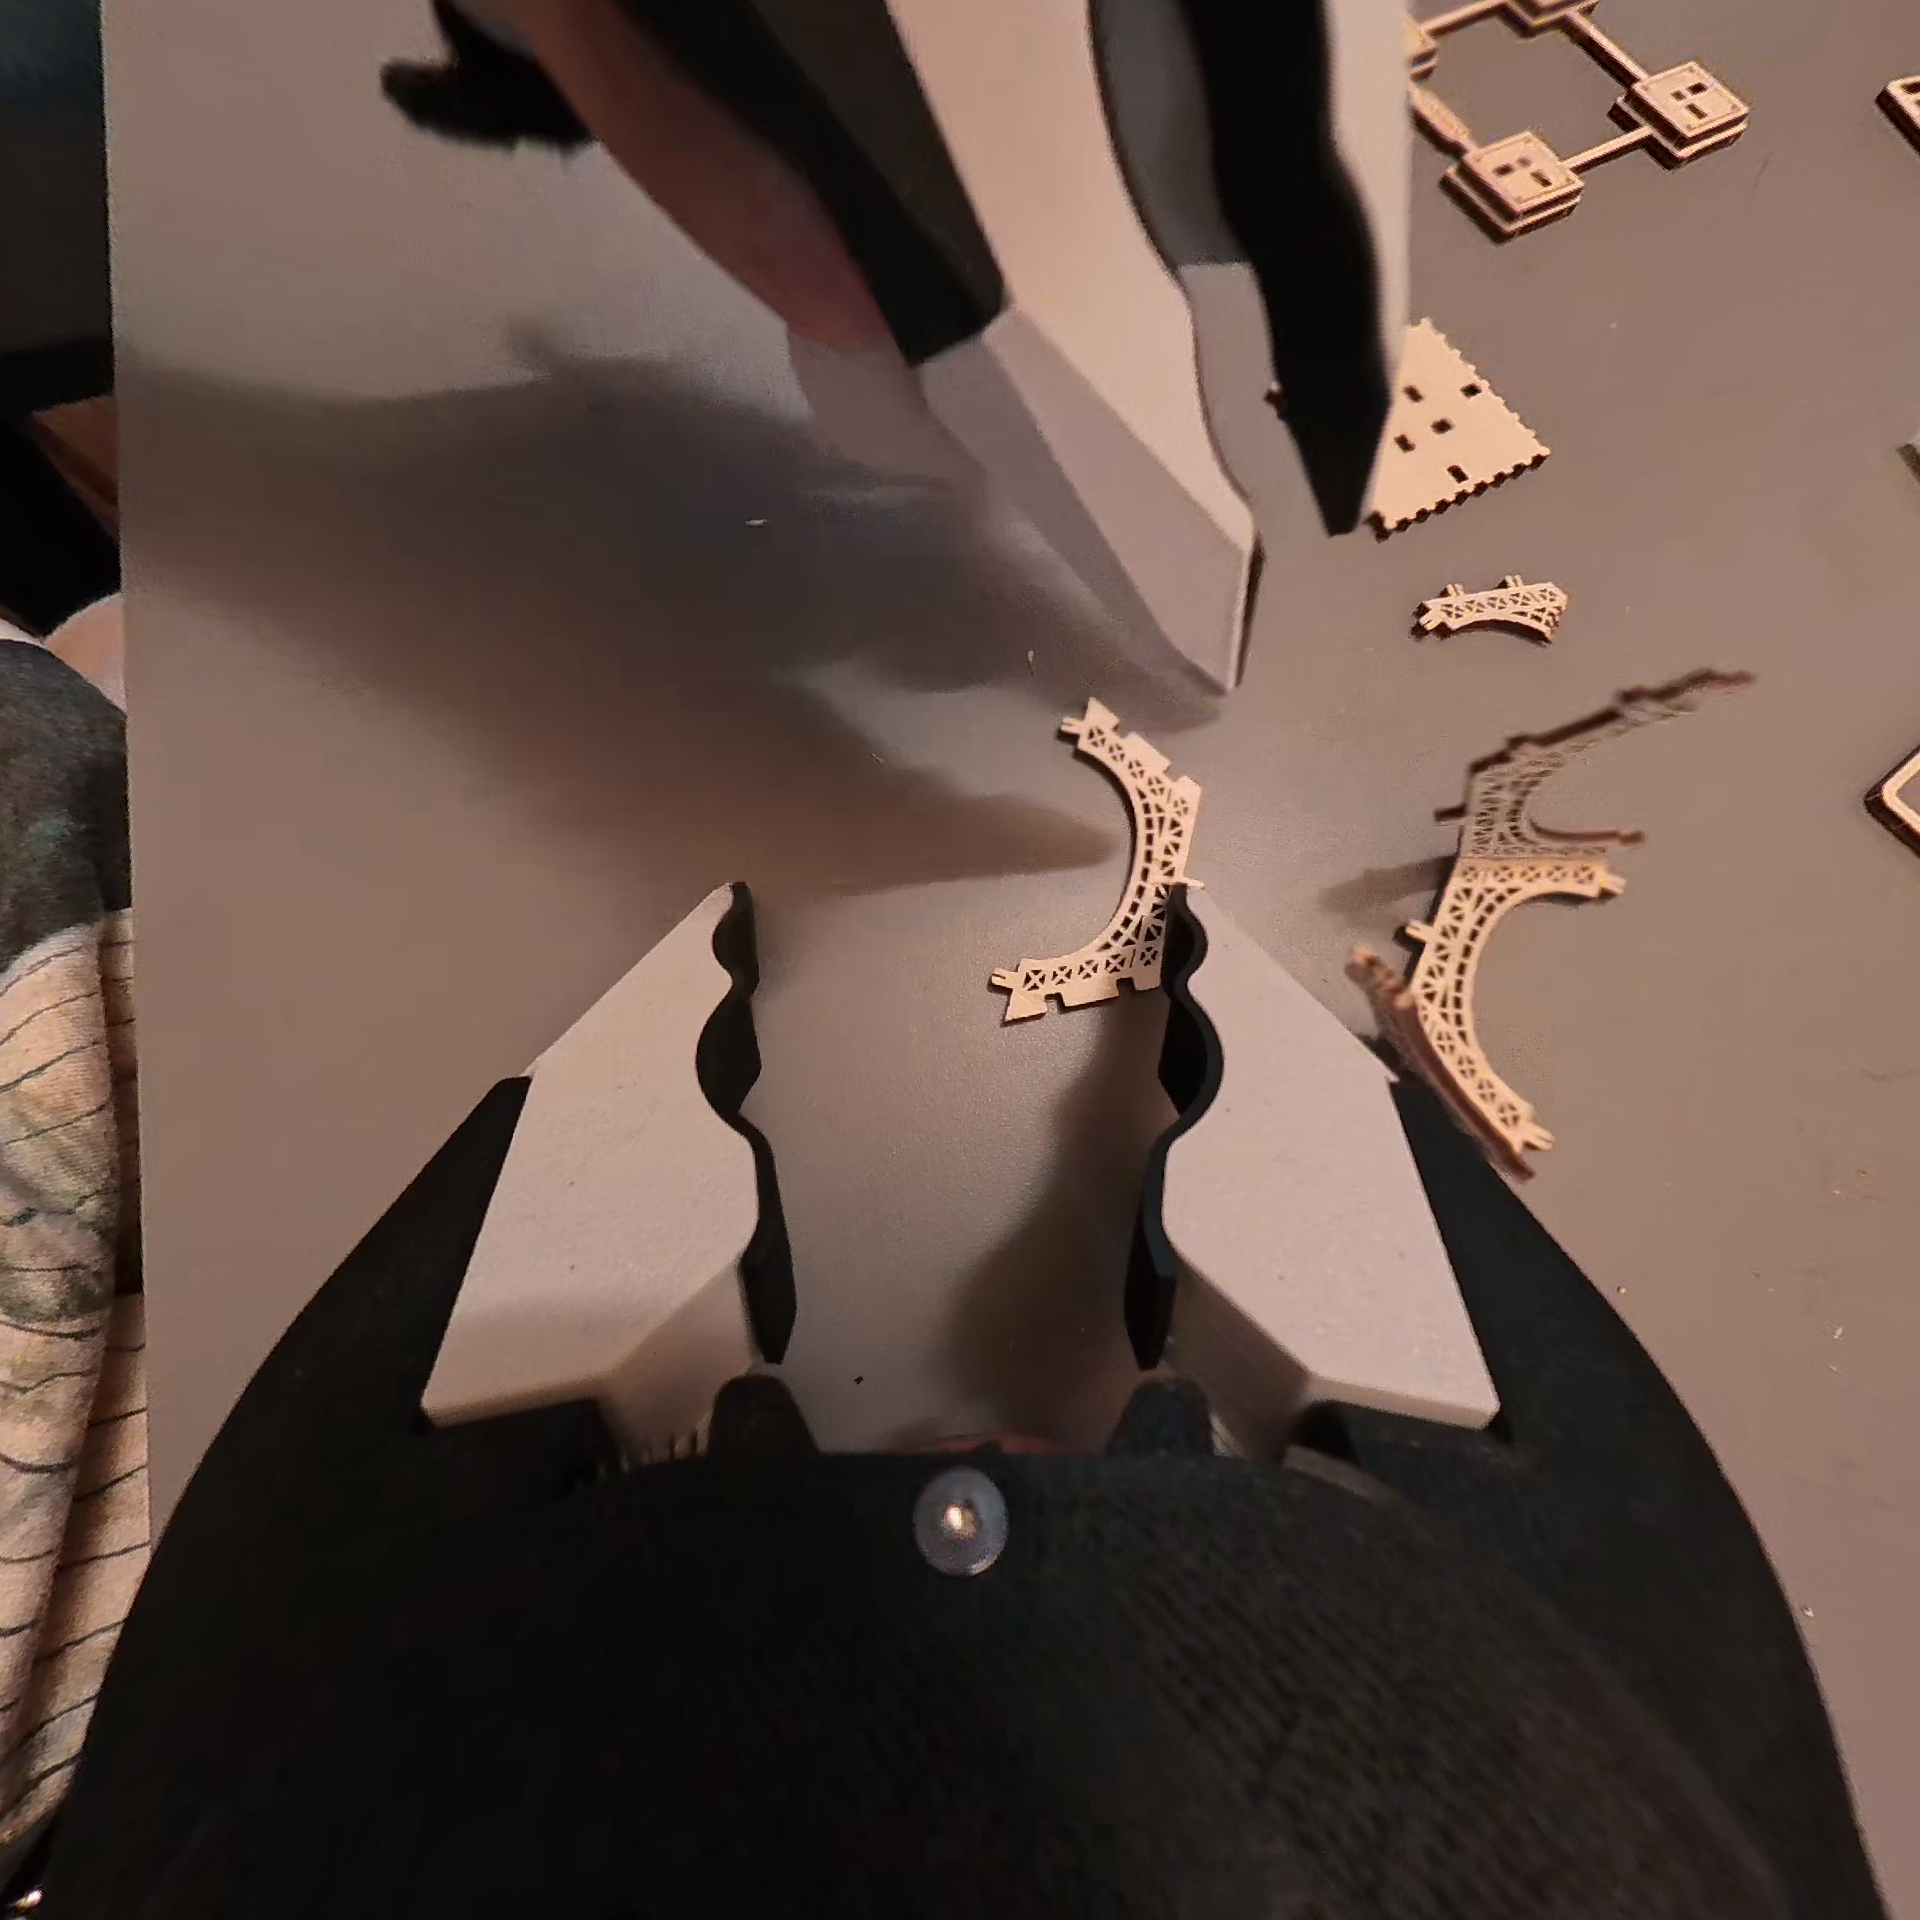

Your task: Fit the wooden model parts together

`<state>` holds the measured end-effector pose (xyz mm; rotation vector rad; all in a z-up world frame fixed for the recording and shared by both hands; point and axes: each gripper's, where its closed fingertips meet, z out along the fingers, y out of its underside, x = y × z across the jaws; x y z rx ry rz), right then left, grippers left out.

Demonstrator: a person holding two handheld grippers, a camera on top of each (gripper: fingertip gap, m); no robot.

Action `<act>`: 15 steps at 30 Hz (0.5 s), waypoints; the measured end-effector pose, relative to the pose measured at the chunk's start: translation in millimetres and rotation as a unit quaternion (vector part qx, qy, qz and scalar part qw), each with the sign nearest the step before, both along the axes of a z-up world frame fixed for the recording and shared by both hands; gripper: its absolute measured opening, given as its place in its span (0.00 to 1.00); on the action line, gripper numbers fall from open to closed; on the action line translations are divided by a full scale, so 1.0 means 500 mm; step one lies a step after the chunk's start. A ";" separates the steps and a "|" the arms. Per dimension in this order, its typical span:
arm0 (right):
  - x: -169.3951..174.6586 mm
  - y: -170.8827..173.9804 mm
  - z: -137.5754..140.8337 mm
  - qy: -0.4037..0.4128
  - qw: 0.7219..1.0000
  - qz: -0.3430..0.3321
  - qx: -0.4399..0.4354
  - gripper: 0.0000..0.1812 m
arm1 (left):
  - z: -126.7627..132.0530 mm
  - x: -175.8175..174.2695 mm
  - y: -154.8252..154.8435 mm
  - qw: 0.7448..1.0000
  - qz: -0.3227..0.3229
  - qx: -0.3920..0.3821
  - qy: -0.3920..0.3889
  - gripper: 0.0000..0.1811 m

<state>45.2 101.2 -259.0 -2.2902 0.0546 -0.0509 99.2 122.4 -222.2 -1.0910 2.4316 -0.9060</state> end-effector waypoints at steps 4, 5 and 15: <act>0.000 0.000 0.000 0.000 1.000 0.000 0.000 0.43 | 0.038 0.026 -0.019 0.992 -0.107 0.059 -0.037 0.17; 0.000 0.000 0.000 0.000 1.000 0.000 0.000 0.43 | 0.049 0.037 -0.023 0.988 -0.129 0.075 -0.044 0.16; 0.000 0.000 0.000 0.000 1.000 0.000 0.000 0.43 | 0.025 0.106 -0.096 0.948 -0.281 0.120 0.088 0.11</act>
